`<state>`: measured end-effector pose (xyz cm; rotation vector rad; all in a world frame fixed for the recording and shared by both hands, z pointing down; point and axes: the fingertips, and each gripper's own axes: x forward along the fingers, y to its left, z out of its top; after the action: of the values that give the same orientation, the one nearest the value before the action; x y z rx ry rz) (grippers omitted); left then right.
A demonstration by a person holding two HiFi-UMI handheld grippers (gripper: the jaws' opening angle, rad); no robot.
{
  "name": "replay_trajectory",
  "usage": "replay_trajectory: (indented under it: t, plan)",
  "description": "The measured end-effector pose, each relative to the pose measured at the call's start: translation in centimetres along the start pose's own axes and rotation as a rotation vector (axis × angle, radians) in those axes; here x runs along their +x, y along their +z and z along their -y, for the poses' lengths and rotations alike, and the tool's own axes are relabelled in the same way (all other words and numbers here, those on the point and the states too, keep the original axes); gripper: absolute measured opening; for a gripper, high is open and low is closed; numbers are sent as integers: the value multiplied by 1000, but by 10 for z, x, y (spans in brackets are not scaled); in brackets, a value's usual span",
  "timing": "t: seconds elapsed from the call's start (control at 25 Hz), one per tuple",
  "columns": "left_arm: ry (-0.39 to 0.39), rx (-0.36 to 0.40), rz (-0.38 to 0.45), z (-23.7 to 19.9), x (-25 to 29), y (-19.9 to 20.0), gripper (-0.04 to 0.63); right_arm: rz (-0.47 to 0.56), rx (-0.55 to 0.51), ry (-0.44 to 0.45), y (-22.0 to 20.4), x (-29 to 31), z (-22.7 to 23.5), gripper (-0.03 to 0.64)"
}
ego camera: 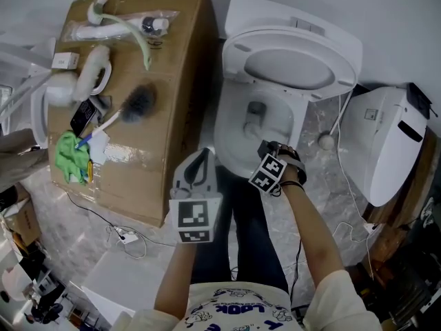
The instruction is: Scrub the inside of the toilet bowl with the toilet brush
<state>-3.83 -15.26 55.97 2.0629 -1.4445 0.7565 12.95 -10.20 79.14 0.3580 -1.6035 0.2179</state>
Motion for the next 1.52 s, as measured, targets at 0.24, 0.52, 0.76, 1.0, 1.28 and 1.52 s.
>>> replay_trajectory:
  t: [0.24, 0.52, 0.76, 1.0, 1.28, 1.52]
  plan:
    - [-1, 1, 0, 1, 1, -1, 2, -3, 59, -21, -4, 13, 15, 163]
    - [-5, -2, 3, 3, 3, 2, 2, 13, 21, 18, -14, -1, 10, 163]
    - [-13, -1, 9, 8, 4, 6, 2, 9, -62, 89, -26, -25, -1, 163]
    - [-15, -3, 20, 11, 3, 13, 2, -35, -27, 122, -46, -45, 9, 161]
    - [-6, -6, 22, 9, 0, 14, 2, -62, 60, 5, -54, -38, 49, 161]
    - [4, -16, 20, 5, -3, 11, 2, -35, 78, -162, -44, -38, 84, 161]
